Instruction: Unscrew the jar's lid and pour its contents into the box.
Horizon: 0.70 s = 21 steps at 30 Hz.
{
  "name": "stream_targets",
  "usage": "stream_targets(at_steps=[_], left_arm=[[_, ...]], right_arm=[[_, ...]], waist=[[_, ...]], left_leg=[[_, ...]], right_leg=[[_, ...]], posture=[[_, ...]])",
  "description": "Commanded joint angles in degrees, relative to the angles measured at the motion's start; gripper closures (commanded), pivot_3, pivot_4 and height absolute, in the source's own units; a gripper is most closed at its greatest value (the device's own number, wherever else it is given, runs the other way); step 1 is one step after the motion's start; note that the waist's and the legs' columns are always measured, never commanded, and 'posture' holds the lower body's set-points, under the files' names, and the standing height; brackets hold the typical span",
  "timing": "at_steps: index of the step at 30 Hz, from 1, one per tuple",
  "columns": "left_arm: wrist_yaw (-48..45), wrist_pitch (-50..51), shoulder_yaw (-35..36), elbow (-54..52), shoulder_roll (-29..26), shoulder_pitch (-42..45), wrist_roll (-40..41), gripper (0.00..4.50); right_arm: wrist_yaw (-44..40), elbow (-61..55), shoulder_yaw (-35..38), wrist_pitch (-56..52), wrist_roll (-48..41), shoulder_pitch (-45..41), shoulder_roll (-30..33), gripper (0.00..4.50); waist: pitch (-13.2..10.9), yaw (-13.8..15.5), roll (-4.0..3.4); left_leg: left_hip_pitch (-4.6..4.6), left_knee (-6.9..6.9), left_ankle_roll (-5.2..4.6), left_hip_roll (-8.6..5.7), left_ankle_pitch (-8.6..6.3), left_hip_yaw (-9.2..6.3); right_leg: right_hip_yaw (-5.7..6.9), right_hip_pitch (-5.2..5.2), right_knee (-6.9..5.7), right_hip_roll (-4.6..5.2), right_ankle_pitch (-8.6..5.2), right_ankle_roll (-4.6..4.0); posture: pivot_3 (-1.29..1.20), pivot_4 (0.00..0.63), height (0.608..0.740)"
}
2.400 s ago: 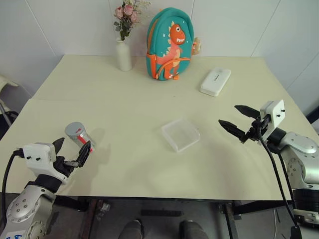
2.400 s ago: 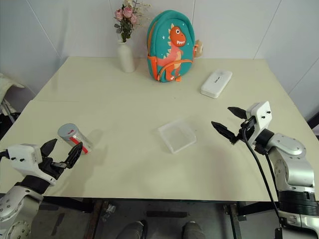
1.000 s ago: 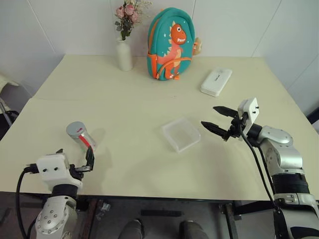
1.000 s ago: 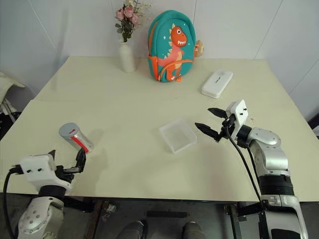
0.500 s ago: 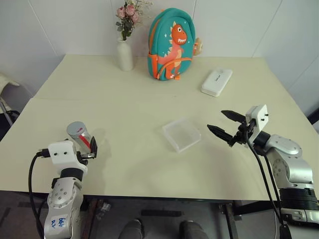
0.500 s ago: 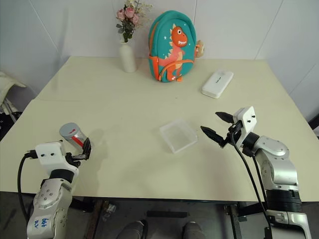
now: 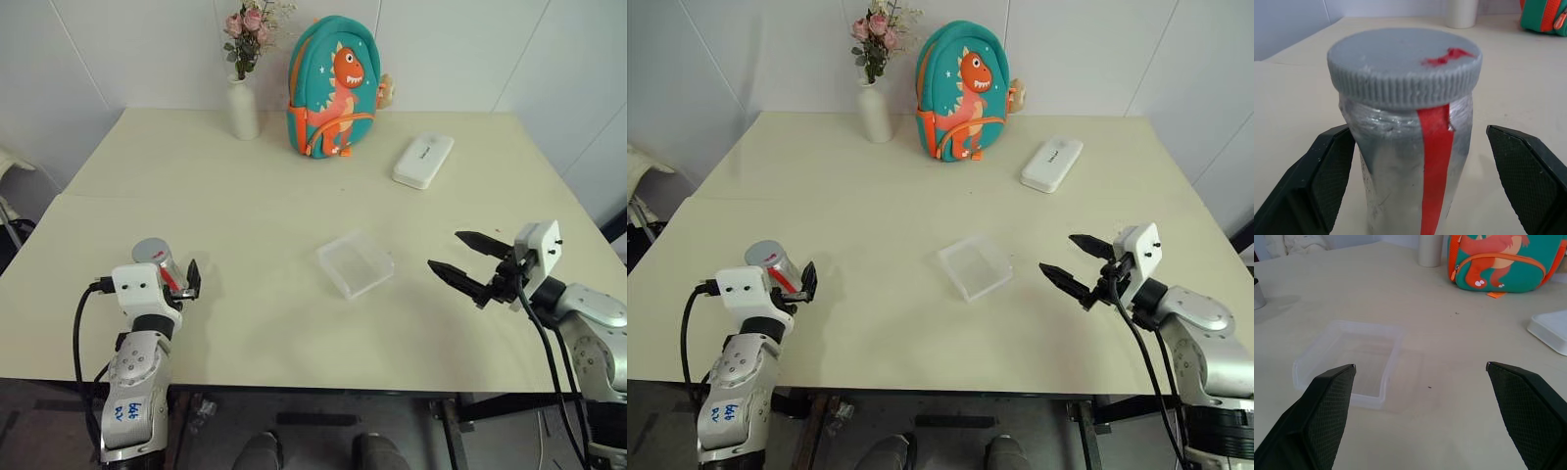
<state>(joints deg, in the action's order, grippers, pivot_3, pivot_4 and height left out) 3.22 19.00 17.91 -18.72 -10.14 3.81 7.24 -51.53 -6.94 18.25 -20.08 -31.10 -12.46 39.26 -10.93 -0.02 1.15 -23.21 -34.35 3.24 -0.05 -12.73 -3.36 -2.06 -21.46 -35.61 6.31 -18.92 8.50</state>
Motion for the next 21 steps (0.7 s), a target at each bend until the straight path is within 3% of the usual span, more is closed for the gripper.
stream_targets(at_steps=[1,8,17,21], left_arm=[[0.47,-1.45,0.22,-0.75,-0.26,0.27,-0.79,0.04],[1.22,-1.18,0.33,-1.73,-0.25,0.31,-1.58,0.04],[-0.34,-0.19,-0.17,-2.05,-0.92,0.55,-1.0,0.04],[-0.58,0.4,-0.07,-2.37,-1.0,0.73,-0.89,1.22]], right_arm=[[-0.09,-3.17,3.33,-0.96,-2.18,1.29,2.2,0.0],[-2.87,-9.2,7.61,-5.67,-8.26,7.65,5.05,0.0],[-5.54,-12.13,10.02,-8.2,-12.41,9.88,8.11,0.0],[-5.35,-11.64,9.9,-7.74,-11.68,9.96,8.63,0.0]], waist=[[0.0,-0.01,0.0],[-0.01,0.22,0.02],[-0.03,0.13,0.05],[-0.04,0.16,0.07]], left_leg=[[0.0,0.0,0.0,0.0,0.0,0.0],[-0.01,0.0,-0.01,0.0,-0.01,-0.01],[-0.01,-0.16,-0.02,0.0,-0.01,0.0],[-0.04,-0.24,-0.06,-0.01,-0.04,0.0]], right_leg=[[0.0,0.0,0.01,0.0,0.0,0.0],[0.0,0.0,0.01,0.0,0.0,0.0],[0.0,0.07,0.01,0.0,0.03,0.04],[0.0,0.08,0.02,0.01,0.03,0.05]], posture=[[0.0,0.15,0.74],[0.0,0.15,0.74],[0.0,0.15,0.74],[0.0,0.15,0.74]])
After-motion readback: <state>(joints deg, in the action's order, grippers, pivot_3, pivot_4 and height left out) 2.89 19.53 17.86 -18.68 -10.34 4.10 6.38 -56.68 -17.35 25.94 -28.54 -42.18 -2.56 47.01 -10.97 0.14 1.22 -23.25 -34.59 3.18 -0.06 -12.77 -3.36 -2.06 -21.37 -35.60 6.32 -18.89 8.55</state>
